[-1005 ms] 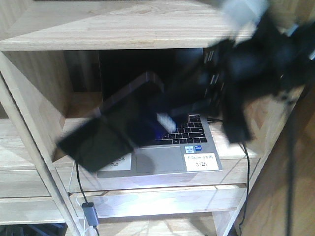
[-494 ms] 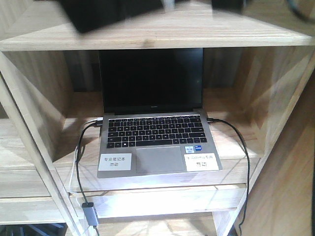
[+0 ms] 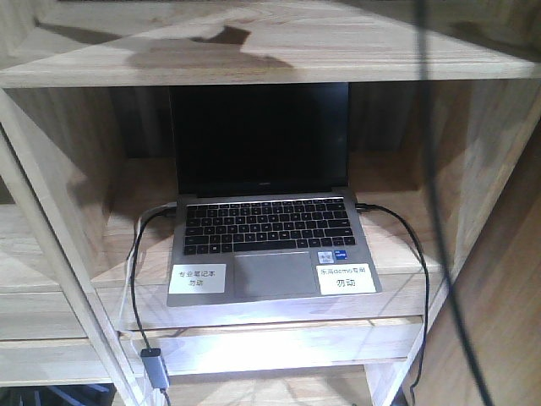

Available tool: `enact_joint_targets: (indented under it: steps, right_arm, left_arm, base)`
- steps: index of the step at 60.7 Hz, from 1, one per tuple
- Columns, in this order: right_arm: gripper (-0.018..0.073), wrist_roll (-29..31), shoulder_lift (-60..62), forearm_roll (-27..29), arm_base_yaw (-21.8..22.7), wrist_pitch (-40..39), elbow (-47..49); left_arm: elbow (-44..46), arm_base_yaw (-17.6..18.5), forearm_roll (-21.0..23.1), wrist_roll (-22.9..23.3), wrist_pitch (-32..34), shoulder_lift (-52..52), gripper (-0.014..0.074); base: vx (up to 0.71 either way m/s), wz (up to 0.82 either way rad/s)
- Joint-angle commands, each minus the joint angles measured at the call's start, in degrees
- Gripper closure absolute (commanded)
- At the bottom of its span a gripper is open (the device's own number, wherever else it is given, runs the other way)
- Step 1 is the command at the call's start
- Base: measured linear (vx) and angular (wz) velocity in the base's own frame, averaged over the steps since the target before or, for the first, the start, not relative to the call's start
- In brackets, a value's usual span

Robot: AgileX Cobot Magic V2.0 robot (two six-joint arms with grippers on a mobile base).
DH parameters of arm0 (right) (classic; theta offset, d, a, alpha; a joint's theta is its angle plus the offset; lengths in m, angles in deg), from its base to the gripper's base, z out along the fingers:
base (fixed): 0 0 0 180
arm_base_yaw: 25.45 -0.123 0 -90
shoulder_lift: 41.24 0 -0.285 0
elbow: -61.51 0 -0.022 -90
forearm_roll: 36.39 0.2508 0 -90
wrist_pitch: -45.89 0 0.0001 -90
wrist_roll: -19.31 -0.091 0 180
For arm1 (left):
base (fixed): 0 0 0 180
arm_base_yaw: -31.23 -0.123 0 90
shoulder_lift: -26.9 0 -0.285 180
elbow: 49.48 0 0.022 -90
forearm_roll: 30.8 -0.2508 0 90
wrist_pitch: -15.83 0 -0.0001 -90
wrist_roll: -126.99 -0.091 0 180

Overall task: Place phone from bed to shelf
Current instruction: 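Raise the right gripper and set the phone on the upper shelf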

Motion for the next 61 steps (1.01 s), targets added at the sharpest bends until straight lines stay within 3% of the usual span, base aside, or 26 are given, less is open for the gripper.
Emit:
enact_joint_targets:
  steps: [1,25,47,54,61]
  right_arm:
    - [0.0561,0.42,-1.72,5.60,0.08,-3.05,4.89]
    - [0.0561,2.18,-13.36,11.94,0.08,-4.33,8.67]
    - [0.0555,4.09,-16.58,11.80,0.08,-4.27,8.67]
    - [0.0519,4.49,-16.58,11.80,0.08,-4.27,8.67]
    - [0.0423,4.55,-16.58,11.75,0.08,-4.27,8.67]
  left_arm:
    - [1.27,0.34,0.52,0.33,4.15,-0.79,0.0595]
    - [1.27,0.34,0.52,0.33,4.15,-0.79,0.0595]
    - [1.27,0.34,0.52,0.33,4.15,-0.79,0.0595]
    - [1.27,0.34,0.52,0.33,4.15,-0.79,0.0595]
    - [1.27,0.34,0.52,0.33,4.15,-0.79,0.0595]
  base:
    - [0.00,0.00]
    - [0.00,0.00]
    - [0.00,0.00]
    - [0.00,0.00]
    - [0.00,0.00]
